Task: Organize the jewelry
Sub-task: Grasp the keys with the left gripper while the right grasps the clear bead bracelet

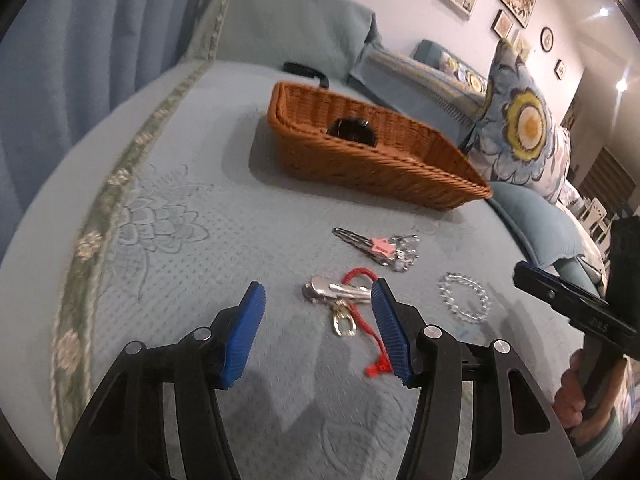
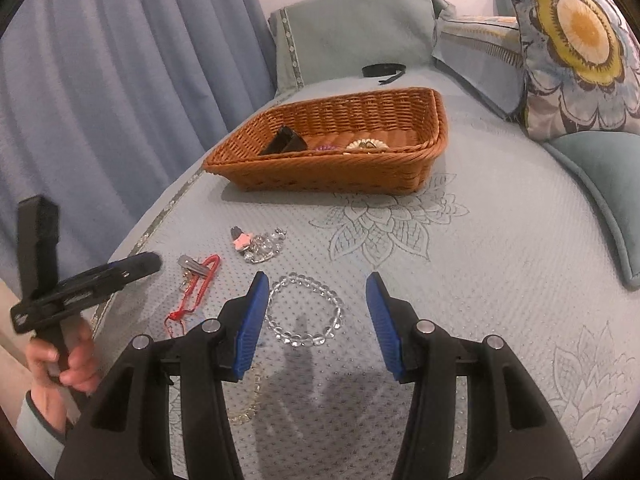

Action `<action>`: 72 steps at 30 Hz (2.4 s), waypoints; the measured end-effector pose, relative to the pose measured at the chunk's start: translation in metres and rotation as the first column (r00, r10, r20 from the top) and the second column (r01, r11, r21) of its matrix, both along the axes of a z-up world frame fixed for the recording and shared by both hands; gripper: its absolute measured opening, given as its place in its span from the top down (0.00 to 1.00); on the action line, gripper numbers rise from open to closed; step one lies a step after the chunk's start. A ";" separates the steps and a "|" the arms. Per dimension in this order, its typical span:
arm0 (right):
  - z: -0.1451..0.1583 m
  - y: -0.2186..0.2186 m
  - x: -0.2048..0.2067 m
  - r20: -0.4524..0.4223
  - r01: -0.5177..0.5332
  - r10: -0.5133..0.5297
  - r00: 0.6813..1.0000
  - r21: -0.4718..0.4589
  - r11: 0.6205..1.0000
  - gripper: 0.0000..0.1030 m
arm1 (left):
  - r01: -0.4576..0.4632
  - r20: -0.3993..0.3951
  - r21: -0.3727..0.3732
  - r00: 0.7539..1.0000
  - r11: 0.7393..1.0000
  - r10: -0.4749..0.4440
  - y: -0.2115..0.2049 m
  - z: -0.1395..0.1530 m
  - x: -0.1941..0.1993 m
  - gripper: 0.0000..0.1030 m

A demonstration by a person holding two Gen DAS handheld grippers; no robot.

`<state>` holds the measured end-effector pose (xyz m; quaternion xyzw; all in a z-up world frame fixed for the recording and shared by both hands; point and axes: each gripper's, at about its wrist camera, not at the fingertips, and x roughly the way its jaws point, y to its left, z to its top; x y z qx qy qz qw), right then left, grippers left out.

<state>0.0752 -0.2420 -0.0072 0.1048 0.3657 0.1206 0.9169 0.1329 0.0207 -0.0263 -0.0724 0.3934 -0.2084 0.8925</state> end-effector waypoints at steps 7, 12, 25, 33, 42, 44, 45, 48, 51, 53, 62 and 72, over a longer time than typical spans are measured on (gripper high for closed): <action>-0.006 0.011 0.003 -0.013 -0.019 0.019 1.000 -0.038 0.999 0.54 | 0.079 -0.080 -0.039 0.993 0.996 -0.082 -0.012 -0.011 0.036 0.68; -0.006 0.009 0.003 -0.013 -0.012 0.012 1.000 -0.027 1.000 0.54 | 0.125 -0.119 -0.059 0.984 0.990 -0.131 -0.010 -0.016 0.025 0.75; -0.003 0.009 0.000 -0.006 -0.016 0.016 1.000 -0.020 1.000 0.54 | 0.107 -0.099 -0.027 0.989 0.994 -0.109 -0.003 -0.012 -0.021 0.77; -0.006 0.008 0.003 -0.011 -0.009 0.009 1.000 -0.025 1.000 0.54 | 0.102 -0.062 0.088 0.993 0.991 -0.097 -0.024 -0.015 -0.009 0.77; -0.007 0.011 0.003 -0.009 -0.010 0.010 1.000 -0.040 0.999 0.54 | 0.074 -0.024 0.158 0.997 0.985 -0.071 -0.027 -0.017 -0.002 0.83; -0.006 0.008 0.002 -0.007 0.001 -0.001 1.000 -0.039 0.999 0.54 | 0.074 -0.010 0.174 0.997 0.982 -0.073 -0.030 -0.016 -0.003 0.84; -0.006 0.005 0.003 -0.006 0.007 -0.007 1.000 -0.038 0.999 0.54 | 0.073 -0.001 0.180 0.997 0.981 -0.074 -0.031 -0.015 -0.005 0.85; -0.006 0.000 0.005 -0.011 0.019 -0.020 1.000 -0.039 0.999 0.54 | 0.059 0.026 0.174 0.998 0.983 -0.064 -0.029 -0.010 -0.011 0.85; -0.009 0.004 0.010 -0.031 0.017 -0.019 0.999 -0.065 0.998 0.54 | 0.055 0.028 0.105 0.998 0.993 -0.058 -0.019 -0.003 -0.021 0.85; -0.014 0.014 0.020 -0.052 0.005 -0.010 0.999 -0.103 0.995 0.55 | 0.058 0.028 0.078 0.998 0.995 -0.061 -0.014 0.001 -0.030 0.85; -0.033 0.067 0.028 -0.099 -0.090 0.059 0.993 -0.342 0.935 0.94 | 0.043 0.051 0.025 0.998 0.999 -0.044 -0.006 0.008 -0.042 0.85; -0.001 0.044 0.010 -0.017 -0.065 0.063 0.998 -0.186 0.980 0.94 | 0.042 0.136 -0.015 0.990 0.999 -0.039 -0.003 0.027 -0.051 0.85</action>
